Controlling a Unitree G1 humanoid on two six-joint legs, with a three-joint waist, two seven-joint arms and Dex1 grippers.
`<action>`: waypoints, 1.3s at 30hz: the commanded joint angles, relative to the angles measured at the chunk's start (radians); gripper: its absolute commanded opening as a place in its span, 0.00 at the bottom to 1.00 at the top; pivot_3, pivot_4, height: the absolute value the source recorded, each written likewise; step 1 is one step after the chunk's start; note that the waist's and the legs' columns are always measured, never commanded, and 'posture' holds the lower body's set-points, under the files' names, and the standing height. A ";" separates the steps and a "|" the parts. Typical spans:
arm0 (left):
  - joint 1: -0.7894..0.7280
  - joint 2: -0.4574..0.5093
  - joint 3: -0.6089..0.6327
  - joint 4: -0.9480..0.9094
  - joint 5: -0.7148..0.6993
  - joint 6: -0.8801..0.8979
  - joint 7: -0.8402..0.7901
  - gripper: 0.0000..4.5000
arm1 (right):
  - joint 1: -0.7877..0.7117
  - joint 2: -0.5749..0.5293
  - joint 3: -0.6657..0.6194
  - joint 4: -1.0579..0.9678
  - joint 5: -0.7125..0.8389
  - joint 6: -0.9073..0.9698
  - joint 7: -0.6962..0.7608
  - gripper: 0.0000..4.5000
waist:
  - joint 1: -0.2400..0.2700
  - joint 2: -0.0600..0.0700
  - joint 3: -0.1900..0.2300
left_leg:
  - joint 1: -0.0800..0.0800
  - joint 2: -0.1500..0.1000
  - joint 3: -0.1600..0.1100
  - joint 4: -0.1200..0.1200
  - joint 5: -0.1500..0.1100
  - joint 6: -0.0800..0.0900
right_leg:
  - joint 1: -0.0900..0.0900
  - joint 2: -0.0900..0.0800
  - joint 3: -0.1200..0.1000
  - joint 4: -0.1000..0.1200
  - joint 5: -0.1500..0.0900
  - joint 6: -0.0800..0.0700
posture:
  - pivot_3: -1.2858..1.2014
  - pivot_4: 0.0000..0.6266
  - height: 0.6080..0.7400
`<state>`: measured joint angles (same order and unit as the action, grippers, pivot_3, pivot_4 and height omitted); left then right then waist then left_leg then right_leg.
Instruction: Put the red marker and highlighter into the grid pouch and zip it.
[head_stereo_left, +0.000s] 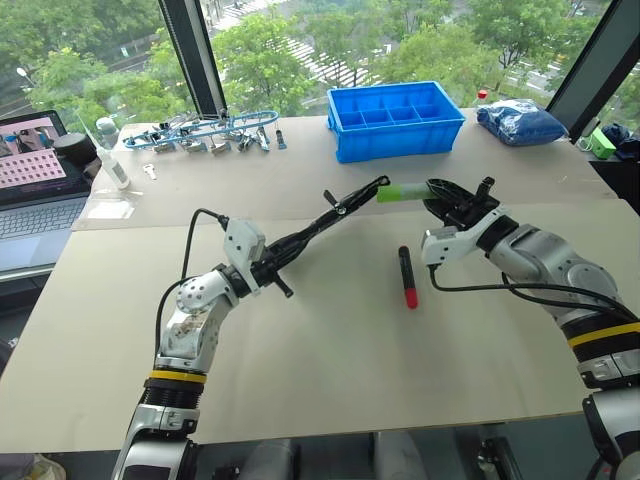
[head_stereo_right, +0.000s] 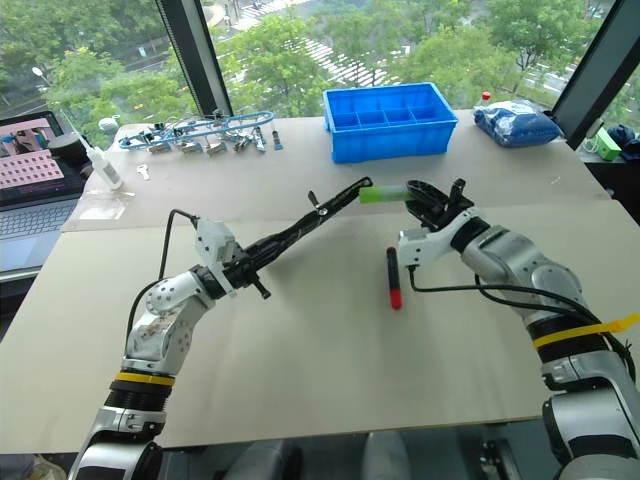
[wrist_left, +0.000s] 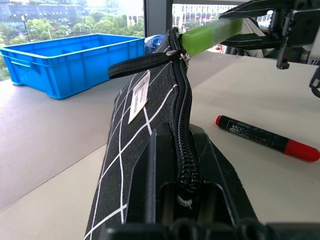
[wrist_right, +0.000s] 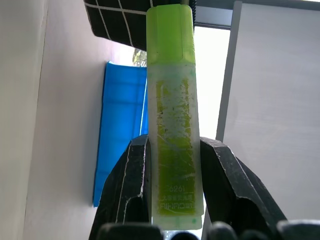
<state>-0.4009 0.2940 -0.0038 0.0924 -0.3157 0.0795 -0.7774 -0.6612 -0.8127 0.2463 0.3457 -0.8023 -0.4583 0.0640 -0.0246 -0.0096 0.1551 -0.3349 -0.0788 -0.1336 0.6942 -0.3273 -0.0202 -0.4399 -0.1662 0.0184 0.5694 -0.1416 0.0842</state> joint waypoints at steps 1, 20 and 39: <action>-0.003 0.009 -0.010 -0.025 0.017 -0.047 -0.008 0.00 | 0.005 0.015 -0.059 -0.033 0.121 0.043 0.084 0.23 | 0.000 0.000 0.000 | 0.000 0.000 0.000 0.000 0.000 0.000 | 0.000 0.000 0.000 0.000 0.000 0.000 | 0.52 0.24 1.00; -0.005 0.005 -0.011 -0.003 0.029 -0.075 -0.004 0.00 | 0.128 0.005 -0.137 -0.211 0.250 -0.024 0.118 0.23 | 0.004 0.000 0.000 | 0.000 0.000 0.000 0.000 0.000 0.000 | 0.000 0.000 0.000 0.000 0.000 0.000 | 0.52 0.24 1.00; -0.017 0.003 -0.004 -0.012 0.015 -0.059 -0.002 0.00 | 0.131 -0.017 -0.105 -0.194 0.035 -0.070 -0.021 0.23 | 0.005 0.000 0.000 | 0.000 0.000 0.000 0.000 0.000 0.000 | 0.000 0.000 0.000 0.000 0.001 0.000 | 0.52 0.24 1.00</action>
<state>-0.3963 0.2941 -0.0207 0.1083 -0.2802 0.0265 -0.7776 -0.5137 -0.8185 0.1490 0.1709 -0.7458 -0.5227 0.0761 -0.0198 -0.0096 0.1551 -0.3347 -0.0788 -0.1333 0.6946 -0.3273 -0.0202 -0.4397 -0.1660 0.0184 0.5696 -0.1411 0.0844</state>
